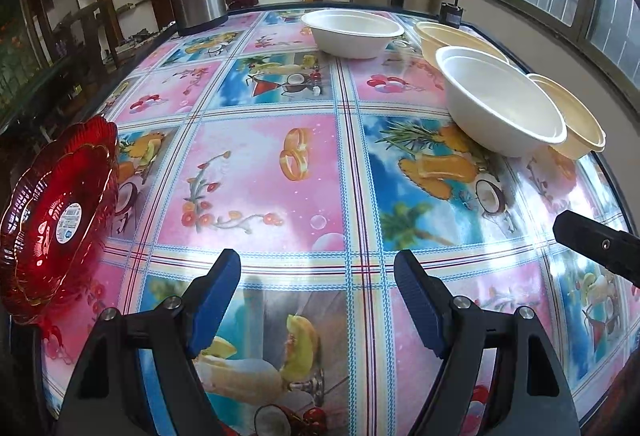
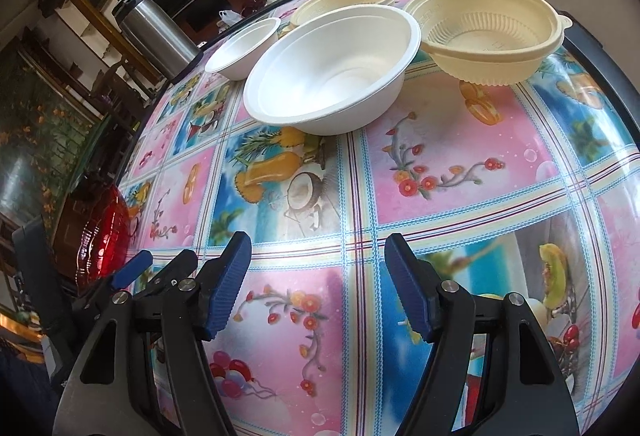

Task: Organize plates and bowls
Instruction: 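Move the left tool to the large white bowl and grasp its rim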

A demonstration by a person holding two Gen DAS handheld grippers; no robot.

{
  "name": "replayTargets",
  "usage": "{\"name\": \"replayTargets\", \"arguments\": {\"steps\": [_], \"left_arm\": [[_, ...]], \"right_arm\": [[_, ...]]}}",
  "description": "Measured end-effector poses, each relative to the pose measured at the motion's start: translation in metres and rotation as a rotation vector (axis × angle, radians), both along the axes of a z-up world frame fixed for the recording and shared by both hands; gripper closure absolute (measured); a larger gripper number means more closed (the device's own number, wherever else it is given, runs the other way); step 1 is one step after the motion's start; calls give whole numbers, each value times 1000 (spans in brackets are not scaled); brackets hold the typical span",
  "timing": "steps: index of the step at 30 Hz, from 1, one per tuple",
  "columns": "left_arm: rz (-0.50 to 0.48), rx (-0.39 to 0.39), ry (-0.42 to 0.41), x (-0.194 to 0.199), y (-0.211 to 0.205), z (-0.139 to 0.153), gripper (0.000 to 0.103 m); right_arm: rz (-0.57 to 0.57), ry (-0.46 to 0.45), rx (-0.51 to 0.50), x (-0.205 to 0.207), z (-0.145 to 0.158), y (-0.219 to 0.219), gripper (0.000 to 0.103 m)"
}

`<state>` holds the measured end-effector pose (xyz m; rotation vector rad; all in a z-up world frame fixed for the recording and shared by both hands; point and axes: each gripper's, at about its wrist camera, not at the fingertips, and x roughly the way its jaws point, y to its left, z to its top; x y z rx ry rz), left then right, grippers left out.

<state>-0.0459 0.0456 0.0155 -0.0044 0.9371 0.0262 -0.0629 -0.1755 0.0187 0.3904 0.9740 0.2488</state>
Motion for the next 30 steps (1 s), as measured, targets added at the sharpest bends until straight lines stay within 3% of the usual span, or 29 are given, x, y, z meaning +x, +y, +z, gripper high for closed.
{"name": "replayTargets", "arguments": {"steps": [10, 15, 22, 30], "left_arm": [[-73, -76, -19, 41, -18, 37, 24], [-99, -85, -13, 69, -35, 49, 24], [-113, -78, 9, 105, -53, 51, 24], [-131, -58, 65, 127, -69, 34, 24]], "right_arm": [[-114, -24, 46, 16, 12, -44, 33], [-94, -40, 96, 33, 18, -52, 33], [-105, -41, 50, 63, 25, -53, 33], [-79, -26, 17, 86, 23, -49, 33]]}}
